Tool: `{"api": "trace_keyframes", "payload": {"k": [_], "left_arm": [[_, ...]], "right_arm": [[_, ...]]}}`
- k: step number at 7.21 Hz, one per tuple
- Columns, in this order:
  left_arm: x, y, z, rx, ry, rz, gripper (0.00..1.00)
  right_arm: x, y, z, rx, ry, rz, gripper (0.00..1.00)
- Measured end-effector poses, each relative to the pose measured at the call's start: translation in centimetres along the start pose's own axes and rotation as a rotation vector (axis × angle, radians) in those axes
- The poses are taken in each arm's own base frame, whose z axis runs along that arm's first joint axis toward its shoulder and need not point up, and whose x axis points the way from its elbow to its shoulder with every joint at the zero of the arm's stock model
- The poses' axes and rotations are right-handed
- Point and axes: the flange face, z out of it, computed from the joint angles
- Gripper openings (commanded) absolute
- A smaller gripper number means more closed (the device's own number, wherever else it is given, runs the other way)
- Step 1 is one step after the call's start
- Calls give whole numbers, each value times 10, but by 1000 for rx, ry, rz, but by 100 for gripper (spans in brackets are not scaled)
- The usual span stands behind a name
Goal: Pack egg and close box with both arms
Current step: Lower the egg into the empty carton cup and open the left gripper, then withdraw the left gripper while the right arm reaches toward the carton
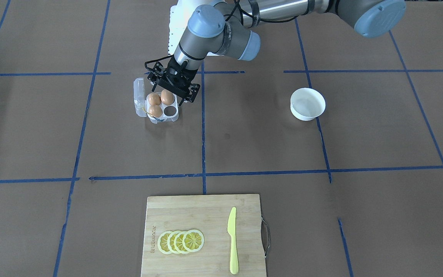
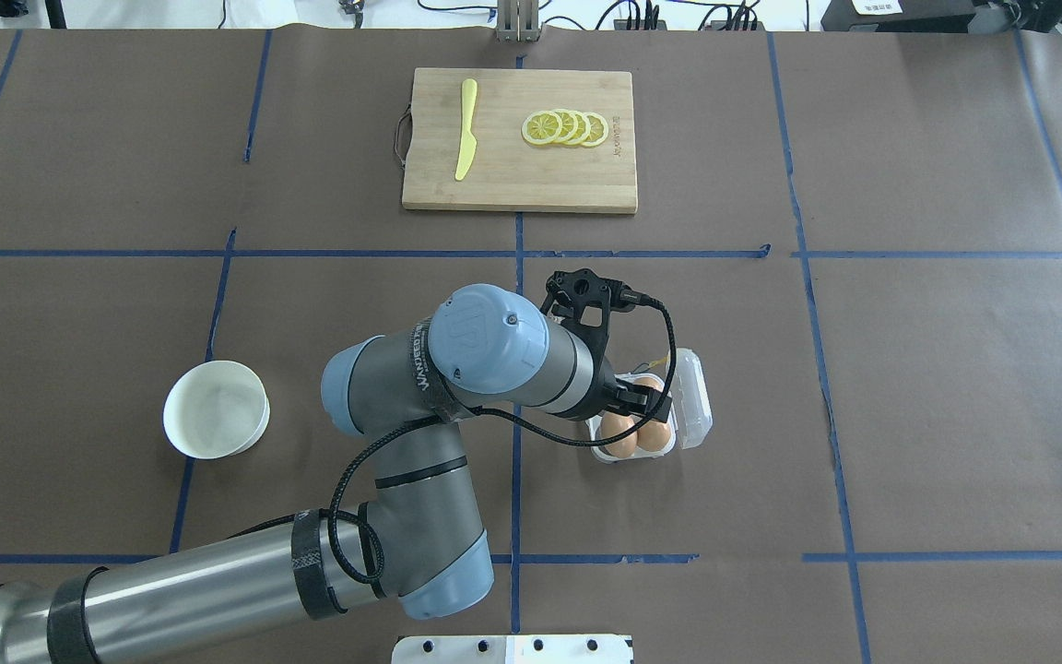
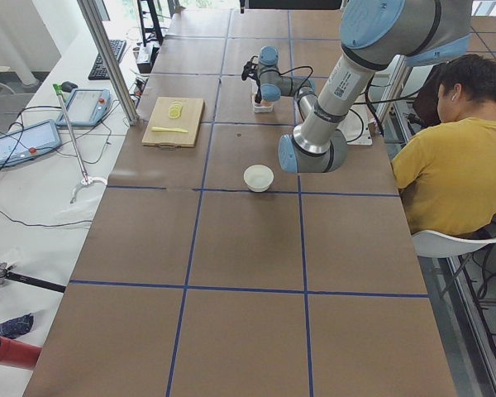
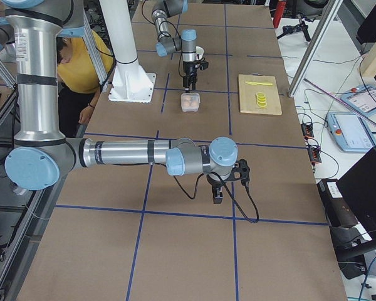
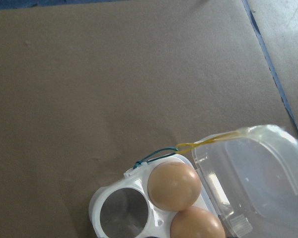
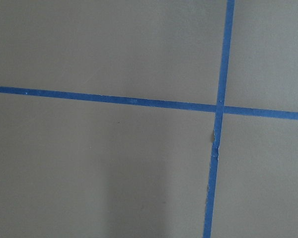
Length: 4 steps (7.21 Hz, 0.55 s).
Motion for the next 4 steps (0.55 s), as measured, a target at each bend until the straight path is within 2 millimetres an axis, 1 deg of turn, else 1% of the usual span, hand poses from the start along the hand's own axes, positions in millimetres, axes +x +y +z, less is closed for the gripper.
{"api": "trace_keyframes", "payload": {"k": [2, 3, 4], "left_arm": [[0, -5, -6, 10, 5, 2, 99], [-4, -14, -16, 27, 6, 0, 99], [-18, -25, -31, 45, 4, -7, 99]], "right_arm": [[-5, -1, 3, -7, -9, -9, 100], [-12, -1, 7, -16, -36, -14, 100], [-24, -2, 11, -25, -67, -26, 100]]}}
